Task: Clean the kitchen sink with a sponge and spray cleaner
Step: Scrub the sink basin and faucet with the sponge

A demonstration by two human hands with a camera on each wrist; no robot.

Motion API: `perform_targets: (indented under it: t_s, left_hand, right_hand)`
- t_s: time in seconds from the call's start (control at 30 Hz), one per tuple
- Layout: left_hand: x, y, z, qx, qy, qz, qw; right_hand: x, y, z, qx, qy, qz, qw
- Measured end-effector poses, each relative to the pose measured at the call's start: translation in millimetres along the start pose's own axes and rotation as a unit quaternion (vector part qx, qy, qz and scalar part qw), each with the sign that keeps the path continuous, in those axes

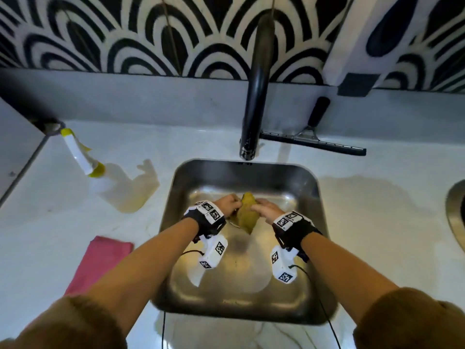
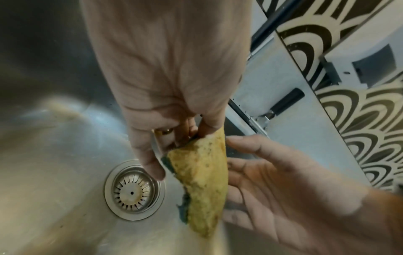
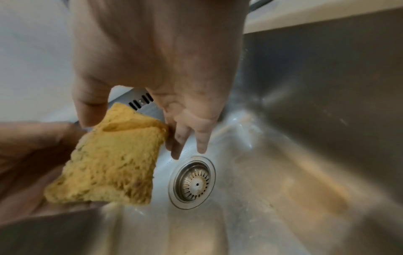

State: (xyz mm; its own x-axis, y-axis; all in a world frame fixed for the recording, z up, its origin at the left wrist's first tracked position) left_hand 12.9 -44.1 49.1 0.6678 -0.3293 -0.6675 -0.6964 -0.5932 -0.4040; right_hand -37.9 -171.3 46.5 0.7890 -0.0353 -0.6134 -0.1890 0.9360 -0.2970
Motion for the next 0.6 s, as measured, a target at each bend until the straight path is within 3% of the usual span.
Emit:
perform_targets:
  t_s: [0.1,0.2,0.27,0.4,0.43,0.5,0.6]
  left_hand:
    - [-5.2,-5.9,-0.8,-0.074,-0.016,-0.007,0.997]
    - [-13.7,-8.1,-0.5,-0.148,-0.025,0.0,0.989]
    - [-12.3,-5.6,0.4,-0.14,-0.027,0.004,0.99]
    - [-18.2,-16.4,-4.2,-0.102,0.01,-0.055,0.993]
    - [-18.8,-23.1,-3.9,-0.082,0.018,-0.084,0.993]
    - [-23.7,-38.4,-1.2,0.053,0.004,-0.147,0.988]
    - [-29.2,-72.2,6.6,0.212,-0.029,-0.275,0.937]
  right_hand:
    - [-2.4,2.0,-8.0,0.15,0.034,-0.012,0.988]
    - [-9.2,11.1,-9.9,0.226,0.051,0.016,0.973]
    - [-14.9,19.2,-3.2,0.265,0.054,0.03,0.962]
    - [-21.9,14.9,17.9,0.274,0.01,-0.043,0.961]
    - [-22.1,10.4,23.3,0.255,-0.007,-0.066,0.965]
    - [-22.1,-3.9,36.2,0.229,-0.048,-0.116,0.965]
    - [-19.5,-27.8,55.0,0.23,-0.076,-0.169,0.955]
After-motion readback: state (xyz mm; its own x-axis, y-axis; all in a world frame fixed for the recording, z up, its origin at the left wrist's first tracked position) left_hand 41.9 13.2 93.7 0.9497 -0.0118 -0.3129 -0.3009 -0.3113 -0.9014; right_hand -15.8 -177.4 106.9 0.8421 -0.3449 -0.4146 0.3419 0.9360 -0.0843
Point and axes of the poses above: each hand's wrist, its own x-axis towards the middle knuckle, its own y-axis out of the palm, z = x × y, the point moved 6 cm from there along x, towards the middle knuckle, and after that the axes turned 7 degrees about -y, right-handed, at the moved point
